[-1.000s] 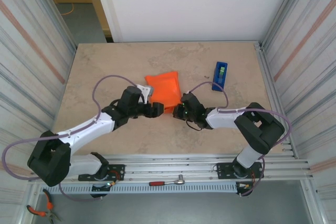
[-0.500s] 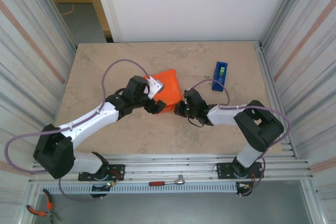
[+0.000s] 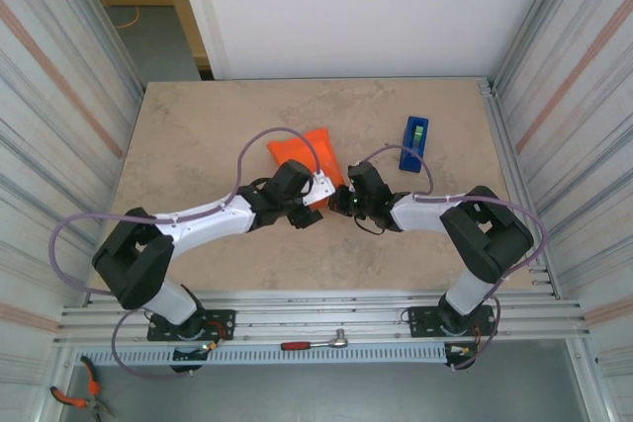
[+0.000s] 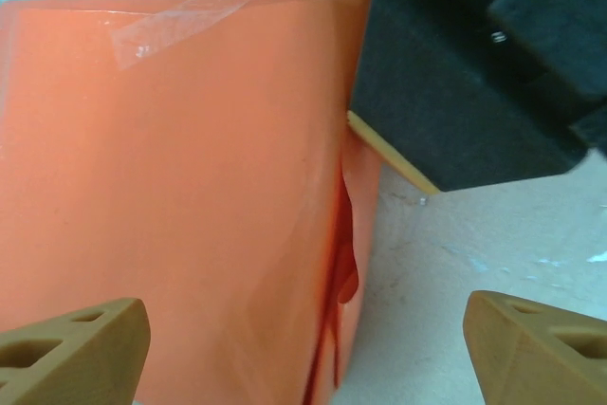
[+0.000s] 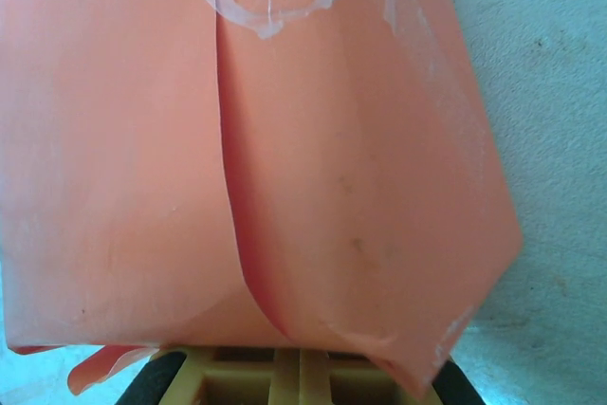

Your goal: Wrap the gift box in paper

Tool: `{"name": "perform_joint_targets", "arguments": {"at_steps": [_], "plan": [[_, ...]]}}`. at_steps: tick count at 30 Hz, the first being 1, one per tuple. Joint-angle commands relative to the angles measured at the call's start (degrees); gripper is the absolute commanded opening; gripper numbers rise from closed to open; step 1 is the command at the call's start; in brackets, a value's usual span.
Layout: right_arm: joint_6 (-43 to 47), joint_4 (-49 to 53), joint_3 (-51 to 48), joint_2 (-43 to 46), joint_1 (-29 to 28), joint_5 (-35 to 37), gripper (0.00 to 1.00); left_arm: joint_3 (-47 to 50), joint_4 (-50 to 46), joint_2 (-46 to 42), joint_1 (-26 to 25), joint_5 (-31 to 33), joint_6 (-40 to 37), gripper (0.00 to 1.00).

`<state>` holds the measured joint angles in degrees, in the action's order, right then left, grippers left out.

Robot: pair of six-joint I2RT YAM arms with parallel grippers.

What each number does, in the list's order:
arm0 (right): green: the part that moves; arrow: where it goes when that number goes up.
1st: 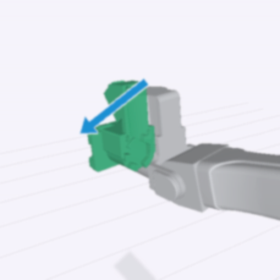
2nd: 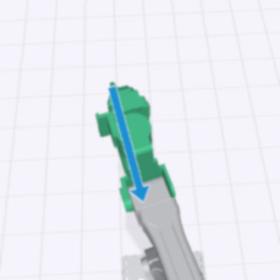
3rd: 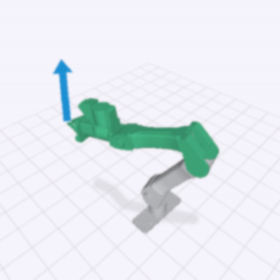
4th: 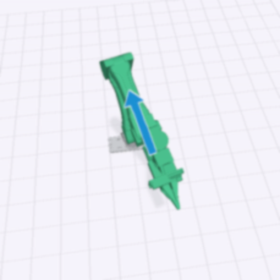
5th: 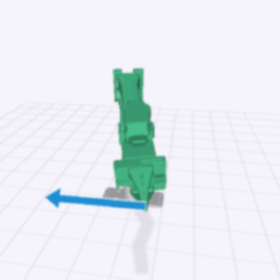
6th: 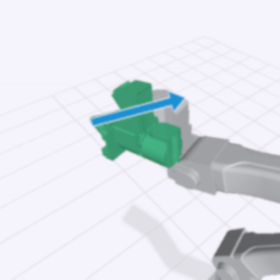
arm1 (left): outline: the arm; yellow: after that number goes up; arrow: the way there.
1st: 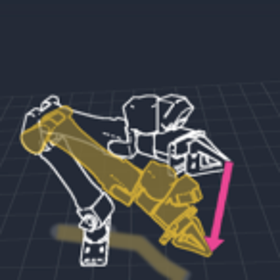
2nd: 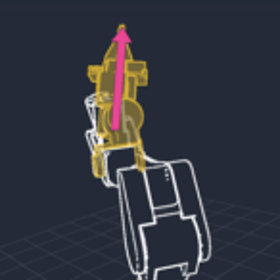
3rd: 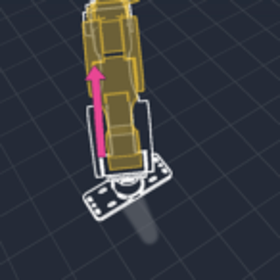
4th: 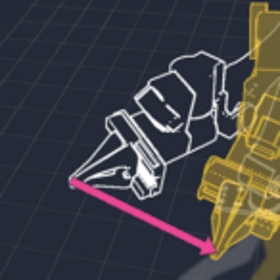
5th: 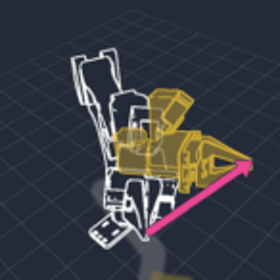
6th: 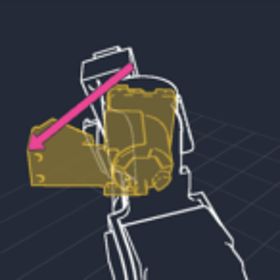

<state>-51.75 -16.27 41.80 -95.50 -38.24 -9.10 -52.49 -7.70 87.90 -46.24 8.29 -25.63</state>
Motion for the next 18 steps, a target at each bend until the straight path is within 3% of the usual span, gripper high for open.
{"name": "perform_joint_targets", "arguments": {"at_steps": [1, 18], "plan": [[1.83, 0.30, 2.05, -1.00, 0.32, -0.92, 0.00, 0.68, 3.17, 1.36, 0.18, 3.94, -2.51, 0.87], [1.37, 0.48, 2.47, -1.59, 0.32, -1.05, 0.00, 0.72, 5.26, 6.01, 3.00, 4.97, -1.70, 0.86]]}}
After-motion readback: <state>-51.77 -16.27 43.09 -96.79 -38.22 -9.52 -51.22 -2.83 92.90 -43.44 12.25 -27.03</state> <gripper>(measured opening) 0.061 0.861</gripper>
